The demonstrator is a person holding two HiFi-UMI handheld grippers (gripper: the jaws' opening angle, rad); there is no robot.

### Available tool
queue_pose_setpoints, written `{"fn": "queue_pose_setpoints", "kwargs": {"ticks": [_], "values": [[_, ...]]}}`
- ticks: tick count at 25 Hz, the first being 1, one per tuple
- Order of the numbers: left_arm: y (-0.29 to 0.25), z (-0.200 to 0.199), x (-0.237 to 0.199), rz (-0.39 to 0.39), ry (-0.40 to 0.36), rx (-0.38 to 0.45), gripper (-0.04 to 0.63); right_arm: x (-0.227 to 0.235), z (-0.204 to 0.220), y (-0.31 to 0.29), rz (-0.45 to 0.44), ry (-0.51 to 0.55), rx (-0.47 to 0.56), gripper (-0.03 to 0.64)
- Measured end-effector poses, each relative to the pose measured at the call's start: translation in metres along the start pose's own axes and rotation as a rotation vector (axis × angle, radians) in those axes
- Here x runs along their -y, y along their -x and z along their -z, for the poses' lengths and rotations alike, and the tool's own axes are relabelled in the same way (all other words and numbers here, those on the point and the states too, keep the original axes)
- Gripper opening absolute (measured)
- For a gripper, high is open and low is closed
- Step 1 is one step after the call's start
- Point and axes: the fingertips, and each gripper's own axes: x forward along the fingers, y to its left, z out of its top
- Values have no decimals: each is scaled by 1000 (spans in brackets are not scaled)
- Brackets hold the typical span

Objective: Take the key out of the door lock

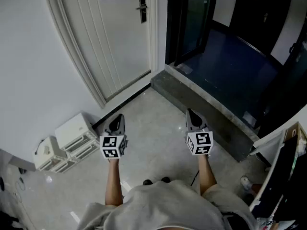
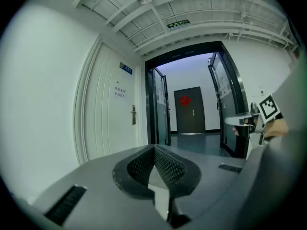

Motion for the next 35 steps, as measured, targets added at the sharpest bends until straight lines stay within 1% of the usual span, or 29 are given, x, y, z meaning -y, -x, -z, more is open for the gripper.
{"fn": "queue_pose_setpoints", "kwargs": {"ticks": [11, 23, 28, 35], "values": [[-4, -4, 15, -2, 13, 2, 17, 8, -1, 4, -24, 4, 12, 23], [-33, -5, 44, -20, 2, 5, 17, 41, 4, -12, -62, 4, 24, 23], [-50, 3, 42, -22, 10, -5, 17, 44, 10, -29, -76, 5, 17, 22], [-88, 18, 24, -23, 36, -16, 17, 51, 21, -72, -80, 18, 2, 23]]}}
